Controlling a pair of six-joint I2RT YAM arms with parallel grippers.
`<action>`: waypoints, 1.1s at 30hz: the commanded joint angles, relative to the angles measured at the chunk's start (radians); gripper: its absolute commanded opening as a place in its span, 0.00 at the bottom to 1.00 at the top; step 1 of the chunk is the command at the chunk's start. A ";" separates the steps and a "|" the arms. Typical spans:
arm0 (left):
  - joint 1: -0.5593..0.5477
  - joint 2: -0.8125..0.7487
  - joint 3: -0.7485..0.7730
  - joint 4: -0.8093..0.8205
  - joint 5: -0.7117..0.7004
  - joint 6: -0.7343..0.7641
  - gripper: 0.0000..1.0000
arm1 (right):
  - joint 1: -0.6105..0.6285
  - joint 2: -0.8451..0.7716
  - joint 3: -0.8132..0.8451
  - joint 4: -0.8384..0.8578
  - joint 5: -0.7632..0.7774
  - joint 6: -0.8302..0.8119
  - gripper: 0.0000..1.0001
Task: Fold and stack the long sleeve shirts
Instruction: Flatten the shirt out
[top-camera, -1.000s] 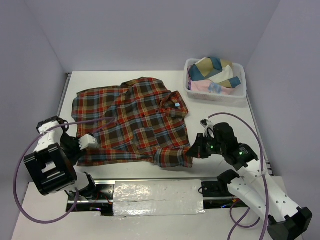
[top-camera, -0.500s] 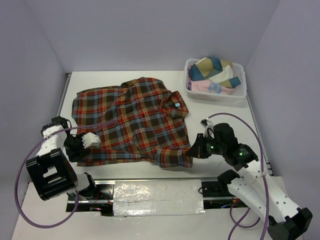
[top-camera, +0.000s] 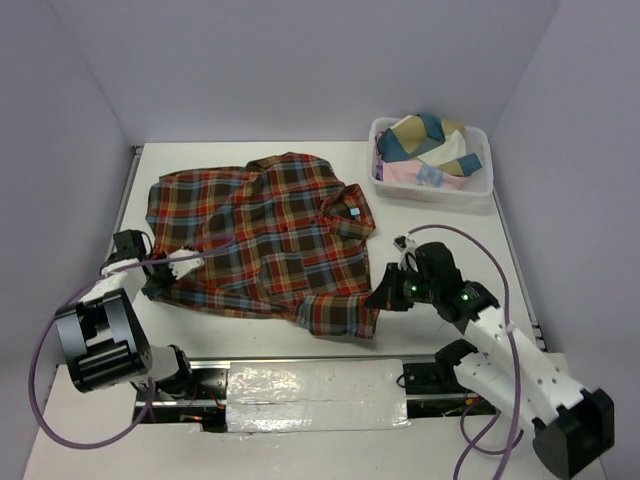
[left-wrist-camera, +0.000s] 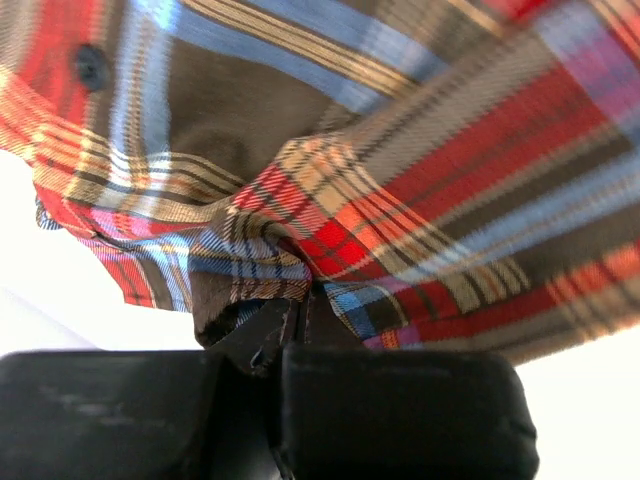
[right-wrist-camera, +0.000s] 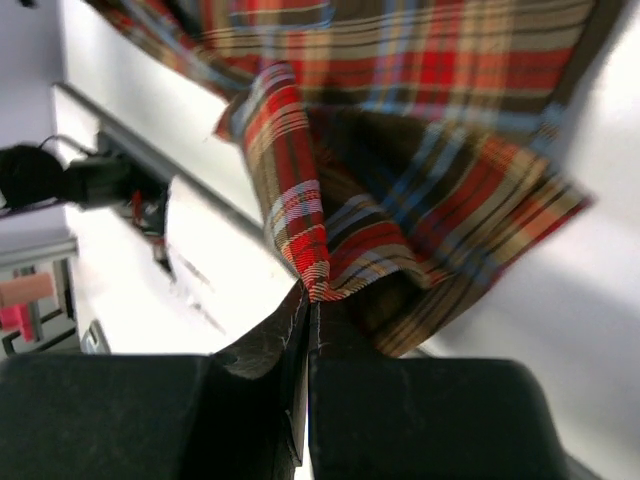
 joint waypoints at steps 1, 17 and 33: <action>-0.037 0.086 0.049 0.188 0.070 -0.132 0.00 | 0.004 0.146 0.080 0.169 0.066 -0.024 0.00; 0.238 0.250 0.681 -0.643 0.505 -0.129 0.57 | -0.023 0.421 0.294 0.220 0.072 -0.169 0.00; 0.232 0.285 0.459 -0.197 0.399 -0.558 0.78 | -0.013 0.384 0.148 0.311 0.034 -0.081 0.00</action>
